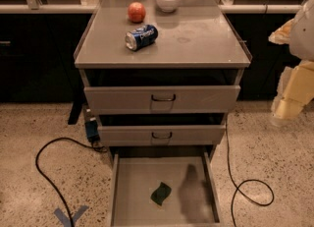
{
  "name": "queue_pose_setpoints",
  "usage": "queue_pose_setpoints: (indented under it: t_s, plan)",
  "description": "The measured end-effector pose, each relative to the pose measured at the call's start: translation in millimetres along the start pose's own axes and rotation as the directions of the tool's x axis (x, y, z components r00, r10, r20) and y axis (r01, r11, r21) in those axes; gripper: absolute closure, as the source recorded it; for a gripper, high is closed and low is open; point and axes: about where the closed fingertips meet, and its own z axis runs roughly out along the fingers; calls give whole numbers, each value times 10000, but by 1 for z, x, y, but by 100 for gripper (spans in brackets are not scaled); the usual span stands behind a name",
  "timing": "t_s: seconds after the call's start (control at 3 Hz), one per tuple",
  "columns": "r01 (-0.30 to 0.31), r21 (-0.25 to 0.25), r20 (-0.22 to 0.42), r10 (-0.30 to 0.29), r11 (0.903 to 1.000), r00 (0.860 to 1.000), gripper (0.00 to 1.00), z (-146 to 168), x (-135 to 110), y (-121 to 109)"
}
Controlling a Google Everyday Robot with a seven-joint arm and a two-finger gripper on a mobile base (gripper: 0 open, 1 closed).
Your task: Pick sponge from bottom drawer and place on counter
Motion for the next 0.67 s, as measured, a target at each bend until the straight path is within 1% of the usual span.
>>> queue_pose_setpoints:
  t_s: [0.33,0.67]
  plan:
    - [-440,-71,222,442,9990,9988,0,33,13,18]
    - [-440,-71,222,442,9990,9988,0,33,13,18]
